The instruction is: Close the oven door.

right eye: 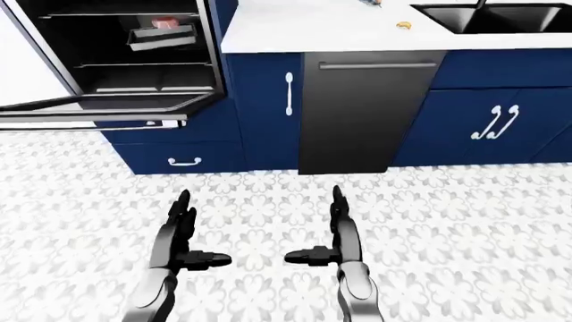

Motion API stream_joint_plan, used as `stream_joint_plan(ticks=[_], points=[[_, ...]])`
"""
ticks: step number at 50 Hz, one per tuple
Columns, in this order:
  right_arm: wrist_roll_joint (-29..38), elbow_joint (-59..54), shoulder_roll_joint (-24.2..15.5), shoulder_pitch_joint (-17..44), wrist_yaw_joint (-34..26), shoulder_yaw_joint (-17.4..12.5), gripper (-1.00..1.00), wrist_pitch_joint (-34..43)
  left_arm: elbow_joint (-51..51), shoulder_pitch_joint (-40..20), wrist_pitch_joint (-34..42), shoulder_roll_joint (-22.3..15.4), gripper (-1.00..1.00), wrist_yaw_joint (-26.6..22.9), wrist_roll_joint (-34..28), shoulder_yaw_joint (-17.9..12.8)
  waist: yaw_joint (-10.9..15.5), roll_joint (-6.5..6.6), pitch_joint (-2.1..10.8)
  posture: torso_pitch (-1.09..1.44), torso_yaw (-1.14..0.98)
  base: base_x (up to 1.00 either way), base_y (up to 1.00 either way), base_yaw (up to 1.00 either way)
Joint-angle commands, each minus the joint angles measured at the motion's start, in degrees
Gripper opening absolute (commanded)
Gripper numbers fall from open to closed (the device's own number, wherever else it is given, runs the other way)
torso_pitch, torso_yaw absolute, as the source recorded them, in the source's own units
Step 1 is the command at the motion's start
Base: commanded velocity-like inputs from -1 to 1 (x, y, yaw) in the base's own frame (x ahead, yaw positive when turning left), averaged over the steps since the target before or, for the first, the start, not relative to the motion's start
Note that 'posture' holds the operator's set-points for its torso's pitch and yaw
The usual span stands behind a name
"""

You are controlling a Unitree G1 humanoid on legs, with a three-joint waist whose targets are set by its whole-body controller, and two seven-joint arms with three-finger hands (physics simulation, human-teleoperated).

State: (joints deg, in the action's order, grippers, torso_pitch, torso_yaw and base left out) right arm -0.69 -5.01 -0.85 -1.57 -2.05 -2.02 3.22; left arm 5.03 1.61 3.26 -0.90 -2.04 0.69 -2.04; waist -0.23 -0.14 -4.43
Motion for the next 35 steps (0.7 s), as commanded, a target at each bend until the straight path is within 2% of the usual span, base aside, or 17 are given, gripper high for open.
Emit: stream_joint_plan(ticks=[1, 3, 4, 5, 7, 8, 16, 17, 19, 20, 22, 25, 26, 27, 28, 29, 35], points=[[0.26, 5.04, -0.29, 1.49, -0.06, 0.16, 1.00, -3.35, -5.52, -1.36, -3.79, -0.25, 1.00, -0.37, 0.45, -0.14, -0.12, -0.45, 0.05, 0.00, 0.00, 0.00, 0.00, 0.00], [0.52, 5.09, -0.32, 1.43, -0.36, 0.29, 1.00, -3.59, -5.75, -1.34, -3.85, -0.26, 1.00, -0.42, 0.52, -0.22, 0.45, -0.07, 3.54, 0.00, 0.00, 0.00, 0.00, 0.00], [0.42, 5.11, -0.26, 1.44, -0.37, 0.20, 1.00, -3.50, -5.88, -1.35, -3.77, -0.17, 1.00, -0.29, 0.97, -0.52, 0.44, -0.07, 2.96, 0.00, 0.00, 0.00, 0.00, 0.00], [0.39, 5.22, -0.24, 1.37, -0.42, 0.18, 1.00, -3.58, -5.81, -1.40, -3.68, -0.38, 1.00, -0.61, 0.83, -0.44, 0.38, -0.37, 0.94, 0.00, 0.00, 0.00, 0.00, 0.00], [0.23, 5.15, -0.27, 1.39, -0.59, 0.02, 1.00, -3.61, -6.05, -1.44, -3.66, -0.57, 1.00, -0.72, 0.82, -0.69, 0.42, -0.43, 3.96, 0.00, 0.00, 0.00, 0.00, 0.00], [-0.24, 5.33, -0.23, 1.34, -0.73, -0.18, 1.00, -3.51, -6.24, -1.52, -3.56, -0.65, 1.00, -0.77, 1.31, -1.19, 0.45, -0.40, 4.27, 0.00, 0.00, 0.00, 0.00, 0.00], [-0.97, 2.71, -1.95, 2.55, -0.70, -3.54, 1.00, -6.08, -6.08, -2.04, -5.28, -2.98, 1.00, -1.91, 1.06, -4.43, 0.44, -0.15, 4.63, 0.00, 0.00, 0.00, 0.00, 0.00], [0.32, 2.43, -2.62, 2.76, -0.34, -3.86, 1.00, -7.41, -6.32, -2.06, -5.63, -2.57, 1.00, -1.46, 3.97, -6.56, 0.44, -0.14, 4.71, 0.00, 0.00, 0.00, 0.00, 0.00], [0.94, 1.21, -3.12, 3.17, -0.15, -4.61, 1.00, -8.46, -5.97, -1.91, -4.92, -3.13, 1.00, -2.11, 4.43, -7.27, 0.40, -0.13, 4.86, 0.00, 0.00, 0.00, 0.00, 0.00], [1.36, -0.41, -3.82, 3.24, -0.62, -5.18, 1.00, -10.33, -5.39, -2.00, -5.93, -4.43, 1.00, -4.84, 6.72, -8.76, 0.37, -0.10, 4.87, 0.00, 0.00, 0.00, 0.00, 0.00], [2.54, -3.87, -4.75, 4.34, -0.43, -6.13, 1.00, -14.56, -2.87, -1.99, -9.54, -5.75, 1.00, -4.90, 5.90, -10.94, 0.36, -0.02, 4.89, 0.00, 0.00, 0.00, 0.00, 0.00], [3.43, -9.81, -5.74, 4.86, -0.89, -6.95, 1.00, -19.78, 7.88, -2.12, -21.49, -6.27, 1.00, -5.02, 4.55, -12.53, 0.30, 0.00, 4.83, 0.00, 0.00, 0.00, 0.00, 0.00], [5.52, -14.90, -6.41, 6.23, 1.46, -7.48, 1.00, -24.33, 11.55, -2.14, -25.28, -6.32, 1.00, -8.52, 7.52, -12.35, 0.33, 0.00, 4.76, 0.00, 0.00, 0.00, 0.00, 0.00], [5.44, -19.90, -7.06, 7.15, 1.74, -7.83, 1.00, -27.18, 12.91, -2.04, -24.77, -6.23, 1.00, -8.66, 9.42, -12.71, 0.35, 0.06, 4.76, 0.00, 0.00, 0.00, 0.00, 0.00], [3.40, -22.53, -7.16, 7.33, 0.91, -8.26, 1.00, -28.47, 18.51, -2.85, -30.98, -7.24, 1.00, -8.71, 7.14, -12.83, 0.28, 0.14, 4.87, 0.00, 0.00, 0.00, 0.00, 0.00], [2.01, -24.62, -7.49, 7.26, -0.92, -8.11, 1.00, -29.64, 21.32, -2.88, -29.79, -7.82, 1.00, -9.52, 8.14, -12.82, 0.24, 0.14, 4.84, 0.00, 0.00, 0.00, 0.00, 0.00], [0.31, -51.08, -10.14, 12.94, 0.10, -8.68, 1.00, -44.91, 46.90, -7.72, -46.05, -10.06, 1.00, -12.96, 11.98, -13.04, 0.15, -0.02, 4.29, 0.00, 0.00, 0.00, 0.00, 0.00]])
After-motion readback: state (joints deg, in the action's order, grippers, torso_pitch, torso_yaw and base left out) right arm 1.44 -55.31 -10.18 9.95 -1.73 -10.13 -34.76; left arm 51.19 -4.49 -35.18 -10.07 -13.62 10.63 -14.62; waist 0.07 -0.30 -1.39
